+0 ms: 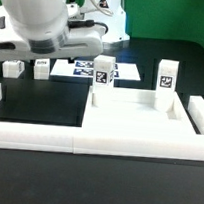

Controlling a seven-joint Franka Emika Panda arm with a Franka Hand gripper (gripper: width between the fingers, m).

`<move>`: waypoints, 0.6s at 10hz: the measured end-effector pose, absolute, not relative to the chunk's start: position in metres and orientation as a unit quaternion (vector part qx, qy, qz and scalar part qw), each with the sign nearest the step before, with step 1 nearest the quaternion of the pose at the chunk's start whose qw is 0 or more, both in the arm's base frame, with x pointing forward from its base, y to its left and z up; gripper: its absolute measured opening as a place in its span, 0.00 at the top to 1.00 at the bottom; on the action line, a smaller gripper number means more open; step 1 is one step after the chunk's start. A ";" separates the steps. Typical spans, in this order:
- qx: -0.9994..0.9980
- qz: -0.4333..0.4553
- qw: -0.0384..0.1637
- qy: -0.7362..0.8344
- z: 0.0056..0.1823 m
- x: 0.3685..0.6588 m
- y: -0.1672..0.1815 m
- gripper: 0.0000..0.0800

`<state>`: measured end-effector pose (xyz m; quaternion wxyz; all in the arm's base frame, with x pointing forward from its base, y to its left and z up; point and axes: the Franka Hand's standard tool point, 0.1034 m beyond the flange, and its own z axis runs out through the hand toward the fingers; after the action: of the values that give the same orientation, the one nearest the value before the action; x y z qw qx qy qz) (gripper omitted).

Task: Assemble square table

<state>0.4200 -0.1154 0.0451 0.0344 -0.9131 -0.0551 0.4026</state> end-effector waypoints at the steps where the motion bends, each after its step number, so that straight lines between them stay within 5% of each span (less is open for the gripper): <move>1: -0.913 0.402 0.034 -0.060 0.044 0.421 -0.113 0.19; 4: -0.911 0.404 0.038 -0.079 0.043 0.420 -0.115 0.19; 6: -0.893 0.424 0.047 -0.144 0.044 0.407 -0.147 0.19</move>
Offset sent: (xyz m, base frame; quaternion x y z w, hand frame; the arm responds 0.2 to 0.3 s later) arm 0.0000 0.0000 0.0000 0.0000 0.0000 0.0000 1.0000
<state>0.4070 -0.1473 0.0441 0.0472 -0.8931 -0.1441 0.4235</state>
